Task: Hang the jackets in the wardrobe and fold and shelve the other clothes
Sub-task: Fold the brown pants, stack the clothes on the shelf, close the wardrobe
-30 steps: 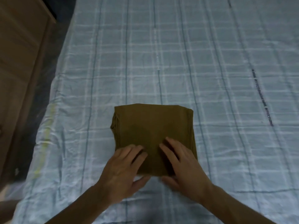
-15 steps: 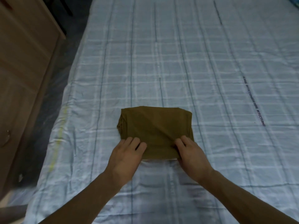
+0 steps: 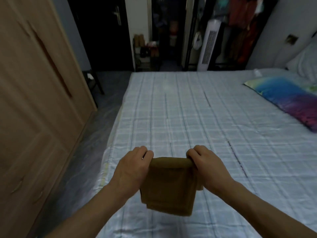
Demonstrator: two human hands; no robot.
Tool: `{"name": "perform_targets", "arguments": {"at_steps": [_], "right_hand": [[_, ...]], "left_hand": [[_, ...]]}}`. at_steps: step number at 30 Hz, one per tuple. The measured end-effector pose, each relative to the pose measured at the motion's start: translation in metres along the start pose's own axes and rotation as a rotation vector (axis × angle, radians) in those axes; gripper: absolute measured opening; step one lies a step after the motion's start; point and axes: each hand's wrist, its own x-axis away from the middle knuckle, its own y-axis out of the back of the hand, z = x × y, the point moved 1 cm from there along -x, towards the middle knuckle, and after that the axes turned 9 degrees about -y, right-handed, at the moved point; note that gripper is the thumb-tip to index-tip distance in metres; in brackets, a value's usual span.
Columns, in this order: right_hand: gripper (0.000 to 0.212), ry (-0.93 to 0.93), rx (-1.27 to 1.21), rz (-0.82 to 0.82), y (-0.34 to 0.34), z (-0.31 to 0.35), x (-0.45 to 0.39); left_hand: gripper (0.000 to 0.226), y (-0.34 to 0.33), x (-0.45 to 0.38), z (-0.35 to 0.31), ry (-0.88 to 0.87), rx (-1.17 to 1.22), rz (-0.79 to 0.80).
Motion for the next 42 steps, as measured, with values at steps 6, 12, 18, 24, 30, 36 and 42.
{"name": "perform_targets", "arguments": {"at_steps": [6, 12, 18, 24, 30, 36, 42], "right_hand": [[0.032, 0.087, 0.022, -0.211, 0.134, 0.056, 0.016], [0.021, 0.161, 0.03, -0.32, 0.226, 0.097, 0.033], [0.012, 0.331, 0.061, -0.325, 0.286, 0.126, 0.029], [0.016, 0.477, -0.052, -0.313, 0.29, 0.153, 0.023], [0.03, 0.645, -0.205, -0.294, 0.276, 0.21, 0.019], [0.035, 0.847, -0.311, -0.242, 0.268, 0.3, 0.035], [0.034, 1.044, -0.434, -0.112, 0.259, 0.424, 0.09]], "left_hand": [[0.014, 0.142, -0.005, -0.029, -0.135, -0.099, -0.198], [0.016, 0.24, 0.008, -0.061, -0.143, -0.215, -0.281], [0.026, 0.304, 0.034, -0.084, -0.053, -0.333, -0.267], [0.019, 0.343, 0.069, -0.1, 0.074, -0.446, -0.205], [0.039, 0.382, 0.126, -0.123, 0.311, -0.566, -0.135], [0.038, 0.427, 0.214, -0.151, 0.538, -0.651, -0.093], [0.038, 0.483, 0.332, -0.186, 0.805, -0.752, -0.061]]}}
